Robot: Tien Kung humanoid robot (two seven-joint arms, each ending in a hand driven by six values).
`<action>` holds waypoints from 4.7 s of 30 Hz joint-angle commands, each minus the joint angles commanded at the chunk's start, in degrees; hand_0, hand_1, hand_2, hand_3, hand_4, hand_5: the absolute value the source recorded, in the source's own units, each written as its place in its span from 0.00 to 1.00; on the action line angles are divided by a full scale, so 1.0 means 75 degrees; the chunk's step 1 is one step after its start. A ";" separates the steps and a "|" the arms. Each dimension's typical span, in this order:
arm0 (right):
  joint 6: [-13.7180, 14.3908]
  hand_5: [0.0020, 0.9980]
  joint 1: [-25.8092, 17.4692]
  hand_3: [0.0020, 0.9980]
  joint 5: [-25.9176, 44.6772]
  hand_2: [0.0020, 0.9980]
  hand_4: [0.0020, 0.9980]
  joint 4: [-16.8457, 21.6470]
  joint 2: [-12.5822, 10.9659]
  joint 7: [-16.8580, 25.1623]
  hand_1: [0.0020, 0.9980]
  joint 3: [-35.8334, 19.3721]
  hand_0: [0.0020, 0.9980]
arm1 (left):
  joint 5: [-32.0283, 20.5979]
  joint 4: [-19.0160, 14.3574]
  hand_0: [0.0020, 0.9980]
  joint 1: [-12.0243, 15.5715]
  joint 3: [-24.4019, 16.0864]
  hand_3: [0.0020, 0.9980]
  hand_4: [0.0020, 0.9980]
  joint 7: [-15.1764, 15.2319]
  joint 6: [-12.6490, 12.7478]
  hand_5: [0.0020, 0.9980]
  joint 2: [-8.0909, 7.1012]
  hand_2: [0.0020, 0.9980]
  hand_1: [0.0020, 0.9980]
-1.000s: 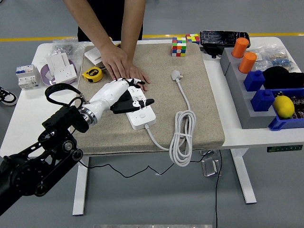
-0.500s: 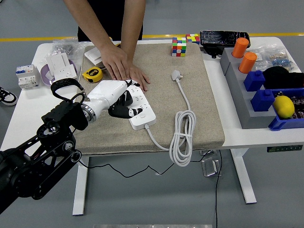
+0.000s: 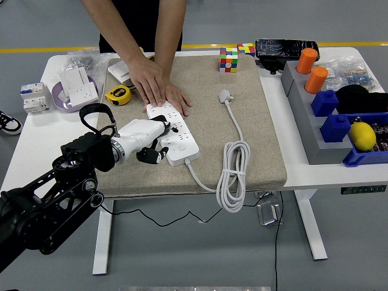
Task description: Pick up the plug,place it near the board,insert it into the board,press the button
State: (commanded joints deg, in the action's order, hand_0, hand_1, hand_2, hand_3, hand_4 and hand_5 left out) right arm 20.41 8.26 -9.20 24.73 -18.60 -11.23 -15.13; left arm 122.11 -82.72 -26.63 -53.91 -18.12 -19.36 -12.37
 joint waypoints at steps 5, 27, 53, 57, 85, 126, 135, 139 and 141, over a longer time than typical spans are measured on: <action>0.0002 1.00 0.0026 0.81 0.0027 0.77 1.00 -0.0011 -0.0033 -0.0003 0.81 0.0059 0.89 | -0.0172 -0.0145 0.15 -0.0001 -0.0098 0.88 0.50 -0.0120 -0.0376 0.04 -0.0055 0.15 0.07; 0.0003 1.00 0.0036 0.81 0.0018 0.77 1.00 -0.0018 -0.0124 -0.0005 0.81 0.0099 0.89 | -0.0300 -0.0527 0.16 0.0228 -0.0212 0.85 0.48 -0.0189 -0.0816 0.05 -0.0517 0.15 0.07; 0.0010 1.00 0.0023 0.81 -0.0029 0.77 1.00 -0.0002 -0.0055 -0.0010 0.81 -0.0068 0.89 | -0.0466 0.0300 0.16 0.0248 -0.0058 0.81 0.49 0.0033 -0.0357 0.06 -0.0428 0.15 0.07; 0.0013 1.00 0.0008 0.81 -0.0005 0.77 1.00 -0.0009 -0.0051 -0.0019 0.81 -0.0028 0.89 | -0.0457 0.0470 0.16 0.0146 -0.0042 0.81 0.49 0.0056 -0.0251 0.06 -0.0329 0.15 0.07; 0.0006 1.00 0.0042 0.81 0.0068 0.77 1.00 -0.0035 -0.0011 -0.0020 0.81 0.0062 0.89 | -0.1932 0.1602 0.17 -0.0478 0.0866 0.85 0.51 0.0792 0.0819 0.03 0.0128 0.15 0.07; -0.0003 1.00 -0.0018 0.81 0.0112 0.77 1.00 -0.0048 -0.0016 -0.0003 0.81 0.0099 0.89 | -0.1606 0.2037 0.17 -0.0562 0.1027 0.81 0.52 0.0923 0.0733 0.00 0.0114 0.15 0.06; -0.0001 1.00 0.0007 0.81 0.0118 0.77 1.00 -0.0049 -0.0010 0.0000 0.81 0.0082 0.89 | -0.1570 0.2067 0.17 -0.0594 0.1097 0.80 0.52 0.0915 0.0621 0.00 0.0090 0.15 0.06; -0.0001 1.00 0.0009 0.81 0.0123 0.77 1.00 -0.0050 -0.0010 0.0000 0.81 0.0080 0.89 | -0.1564 0.2068 0.17 -0.0597 0.1128 0.79 0.52 0.0916 0.0593 0.00 0.0086 0.15 0.06; -0.0002 1.00 0.0009 0.81 0.0120 0.77 1.00 -0.0048 -0.0011 0.0003 0.81 0.0079 0.89 | -0.1555 0.2076 0.17 -0.0602 0.1124 0.79 0.52 0.0914 0.0580 0.00 0.0089 0.15 0.06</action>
State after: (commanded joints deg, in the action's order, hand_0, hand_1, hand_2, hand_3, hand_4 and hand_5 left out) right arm 20.40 8.33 -8.30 24.36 -18.68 -11.21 -14.54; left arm 110.44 -67.15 -31.15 -45.48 -11.26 -15.01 -11.70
